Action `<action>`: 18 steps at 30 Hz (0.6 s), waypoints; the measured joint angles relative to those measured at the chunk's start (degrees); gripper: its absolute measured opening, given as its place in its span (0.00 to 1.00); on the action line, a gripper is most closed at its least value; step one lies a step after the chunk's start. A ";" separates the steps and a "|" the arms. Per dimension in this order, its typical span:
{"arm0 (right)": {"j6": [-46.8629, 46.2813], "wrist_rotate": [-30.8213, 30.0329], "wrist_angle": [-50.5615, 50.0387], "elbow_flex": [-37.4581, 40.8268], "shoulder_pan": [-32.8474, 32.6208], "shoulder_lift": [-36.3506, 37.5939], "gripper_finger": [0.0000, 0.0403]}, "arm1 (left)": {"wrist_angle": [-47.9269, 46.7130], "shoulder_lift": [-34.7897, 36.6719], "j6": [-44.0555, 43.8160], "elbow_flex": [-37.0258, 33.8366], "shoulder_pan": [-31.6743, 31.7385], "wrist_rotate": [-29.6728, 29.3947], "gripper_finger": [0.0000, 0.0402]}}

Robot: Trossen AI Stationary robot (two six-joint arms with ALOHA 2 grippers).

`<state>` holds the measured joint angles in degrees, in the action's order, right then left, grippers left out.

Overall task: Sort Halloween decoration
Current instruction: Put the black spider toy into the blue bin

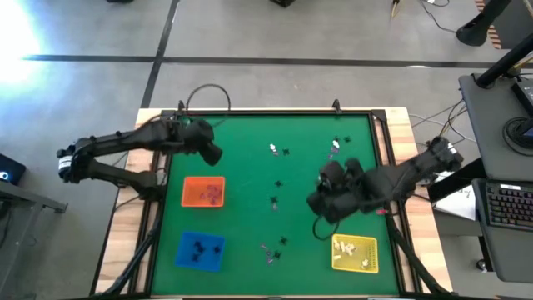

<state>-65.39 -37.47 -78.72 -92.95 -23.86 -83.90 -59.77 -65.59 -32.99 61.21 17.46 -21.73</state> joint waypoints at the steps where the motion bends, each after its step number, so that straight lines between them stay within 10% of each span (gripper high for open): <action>1: 2.84 0.20 -0.01 0.00 1.29 0.74 0.27 | 0.51 -0.18 -0.07 0.00 2.07 1.51 0.36; 11: 30.34 2.74 0.15 0.01 12.78 3.52 0.27 | 6.82 -9.19 5.49 0.00 15.69 12.29 0.35; 18: 40.09 5.08 0.44 0.09 18.84 2.71 0.27 | 10.78 -17.73 6.68 0.00 16.73 8.79 0.36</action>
<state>-25.29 -32.39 -78.28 -92.86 -5.02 -81.19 -48.99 -83.32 -26.31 61.21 34.19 -12.94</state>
